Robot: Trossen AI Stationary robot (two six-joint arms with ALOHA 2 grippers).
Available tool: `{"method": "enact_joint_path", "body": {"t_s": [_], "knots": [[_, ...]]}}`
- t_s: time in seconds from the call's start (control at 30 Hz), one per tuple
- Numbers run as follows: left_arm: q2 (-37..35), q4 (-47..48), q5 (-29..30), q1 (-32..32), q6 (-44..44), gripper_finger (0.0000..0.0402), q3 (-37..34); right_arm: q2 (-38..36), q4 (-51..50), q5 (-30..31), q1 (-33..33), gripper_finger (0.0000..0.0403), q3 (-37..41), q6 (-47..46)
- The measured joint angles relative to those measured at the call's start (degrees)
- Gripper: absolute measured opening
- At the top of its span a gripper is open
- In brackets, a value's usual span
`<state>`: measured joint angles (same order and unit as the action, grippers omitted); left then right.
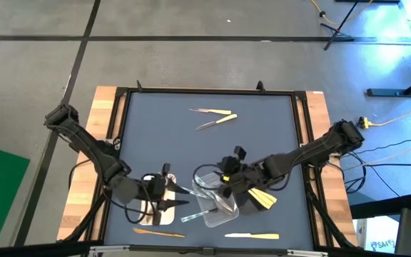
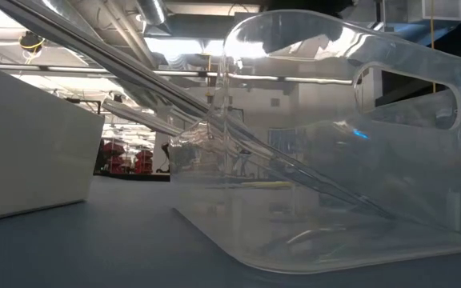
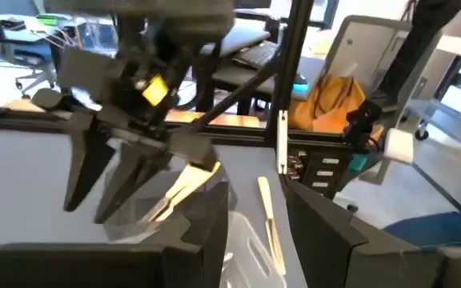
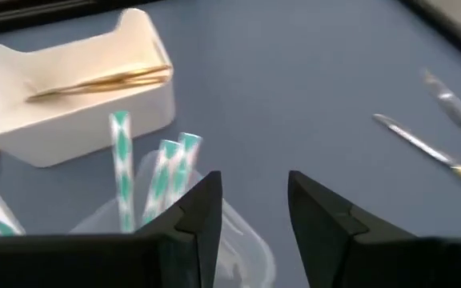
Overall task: Sort silverware by color (type)
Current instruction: Put the gold table knife into the white bin
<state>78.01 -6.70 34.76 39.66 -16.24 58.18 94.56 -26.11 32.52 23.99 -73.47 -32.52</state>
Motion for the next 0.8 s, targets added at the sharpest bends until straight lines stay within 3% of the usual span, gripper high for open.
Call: {"method": "enact_joint_path", "body": {"t_s": [0.23,0.53,0.8], "knots": [[9.3,17.9,-3.9,0.0,-4.0,0.0121,17.1,-5.2,-6.5,4.1,0.0,0.0131,0.0,3.0],[27.1,40.7,-16.9,2.0,-18.8,0.0121,39.6,-9.9,-8.6,4.7,0.0,0.0131,0.0,6.2],[36.4,47.9,-22.3,4.7,-31.5,0.0121,46.9,-12.7,-12.3,4.0,0.0,0.0131,0.0,6.3]]}}
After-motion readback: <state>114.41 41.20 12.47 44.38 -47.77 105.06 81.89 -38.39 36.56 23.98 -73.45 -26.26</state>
